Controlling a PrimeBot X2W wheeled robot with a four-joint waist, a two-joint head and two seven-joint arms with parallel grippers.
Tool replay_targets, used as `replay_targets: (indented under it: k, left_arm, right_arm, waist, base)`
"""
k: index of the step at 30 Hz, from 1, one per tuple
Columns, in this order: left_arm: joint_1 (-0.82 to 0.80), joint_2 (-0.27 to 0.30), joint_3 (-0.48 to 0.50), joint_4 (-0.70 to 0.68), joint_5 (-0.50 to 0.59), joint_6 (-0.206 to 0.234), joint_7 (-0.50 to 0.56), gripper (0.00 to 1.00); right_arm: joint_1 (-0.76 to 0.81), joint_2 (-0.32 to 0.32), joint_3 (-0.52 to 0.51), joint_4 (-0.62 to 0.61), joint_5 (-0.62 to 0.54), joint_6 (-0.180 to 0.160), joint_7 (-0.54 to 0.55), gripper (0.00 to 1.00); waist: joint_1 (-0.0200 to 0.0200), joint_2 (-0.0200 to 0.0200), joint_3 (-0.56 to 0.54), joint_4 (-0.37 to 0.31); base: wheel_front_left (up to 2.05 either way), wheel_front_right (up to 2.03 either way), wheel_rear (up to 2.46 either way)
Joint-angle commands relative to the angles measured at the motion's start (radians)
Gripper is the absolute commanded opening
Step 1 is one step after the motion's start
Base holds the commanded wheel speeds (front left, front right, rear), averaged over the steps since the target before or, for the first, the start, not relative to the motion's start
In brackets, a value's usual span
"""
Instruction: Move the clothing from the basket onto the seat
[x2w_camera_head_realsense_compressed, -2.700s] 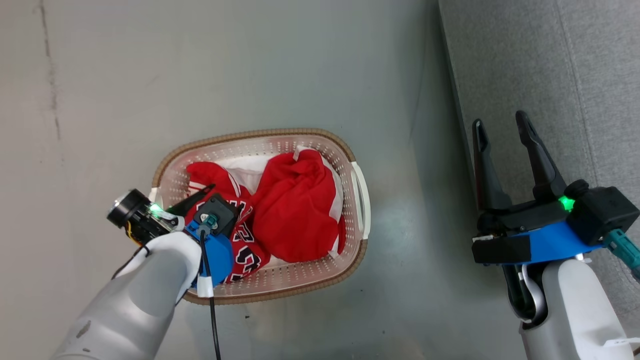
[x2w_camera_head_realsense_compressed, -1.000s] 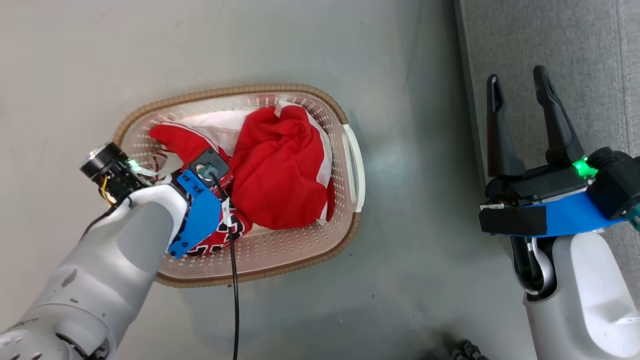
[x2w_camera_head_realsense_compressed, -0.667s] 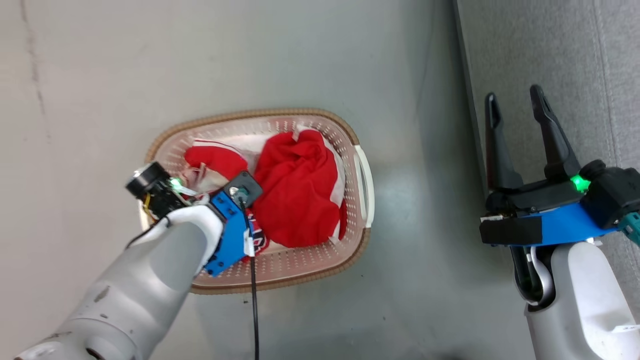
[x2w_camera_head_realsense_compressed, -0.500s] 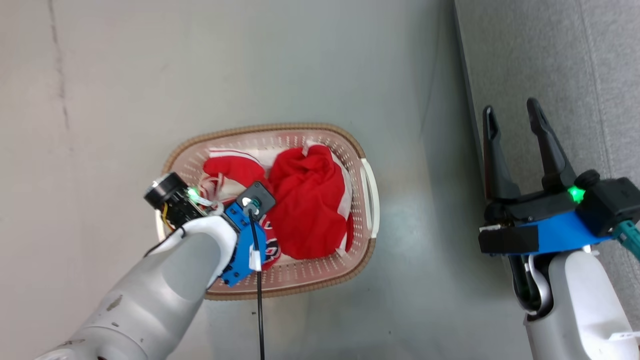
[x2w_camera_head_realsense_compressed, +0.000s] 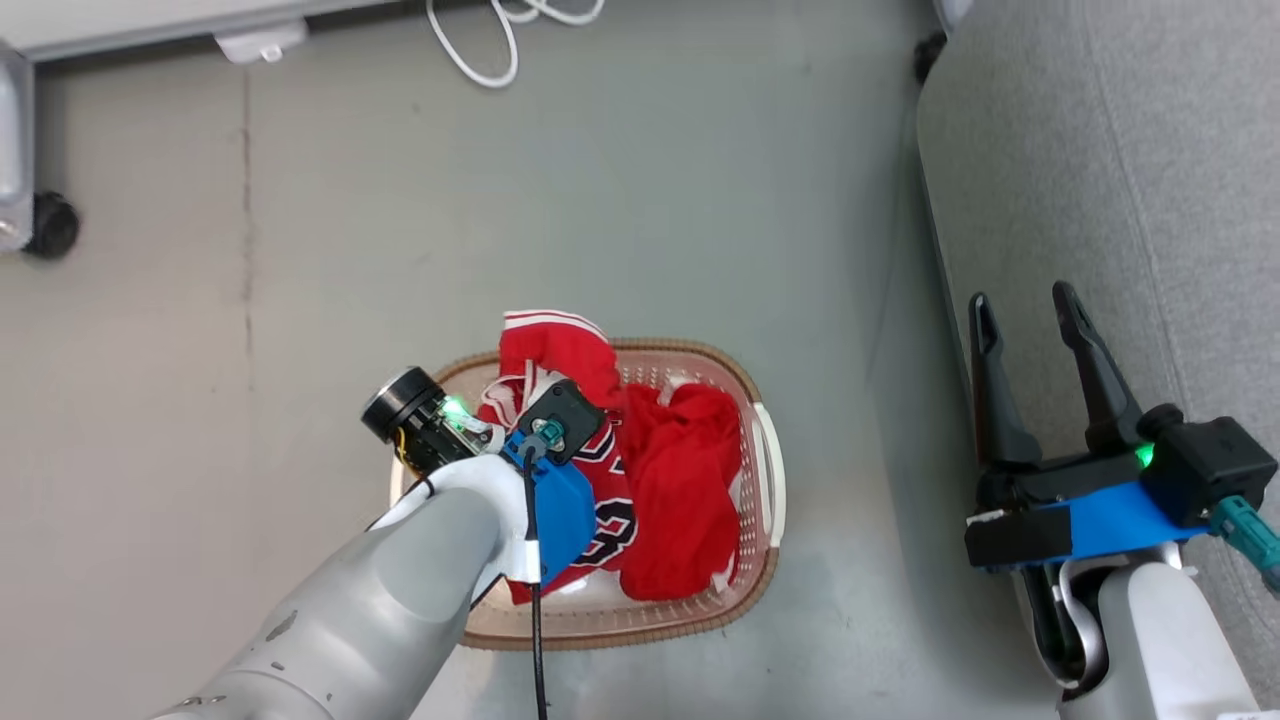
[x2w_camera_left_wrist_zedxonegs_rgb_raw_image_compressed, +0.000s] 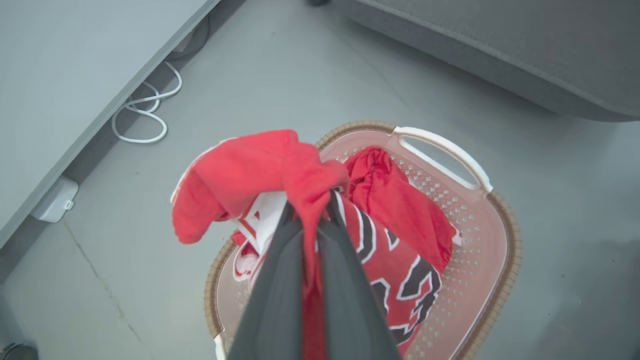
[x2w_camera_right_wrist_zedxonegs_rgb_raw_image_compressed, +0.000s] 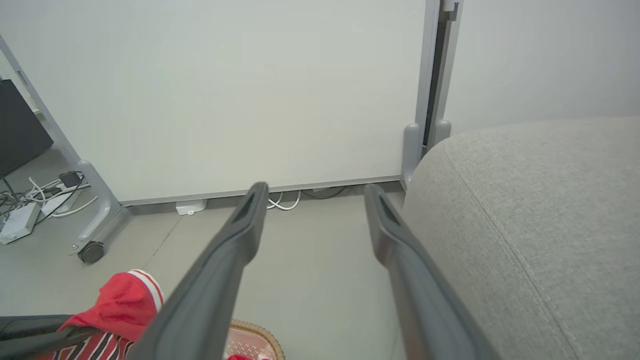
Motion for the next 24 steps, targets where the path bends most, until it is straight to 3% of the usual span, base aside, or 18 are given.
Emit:
replay_targets:
  k: [1, 10, 24]
  left_arm:
    - [0.006, -0.001, -0.003, -0.006, -0.013, 0.000, -0.014, 0.00]
    - [-0.030, -0.020, 0.037, -0.055, -0.053, 0.000, -0.054, 0.00]
    - [-0.010, 0.011, 0.257, -0.355, 0.011, 0.078, -0.055, 0.00]
  right_arm:
    - [0.017, -0.004, 0.001, 0.003, -0.003, 0.000, -0.004, 1.00]
    - [0.085, -0.004, -0.012, 0.019, -0.006, 0.000, -0.004, 1.00]
    - [0.180, -0.004, -0.030, 0.029, 0.008, 0.000, -0.004, 1.00]
  waist:
    - [0.0001, -0.0001, -0.046, 0.016]
    - [0.0001, -0.0001, -0.162, 0.034]
    - [0.0001, -0.0001, -0.297, 0.035]
  base:
    - [0.00, 0.00, 0.00]
    - [0.00, 0.00, 0.00]
    - [0.00, 0.00, 0.00]
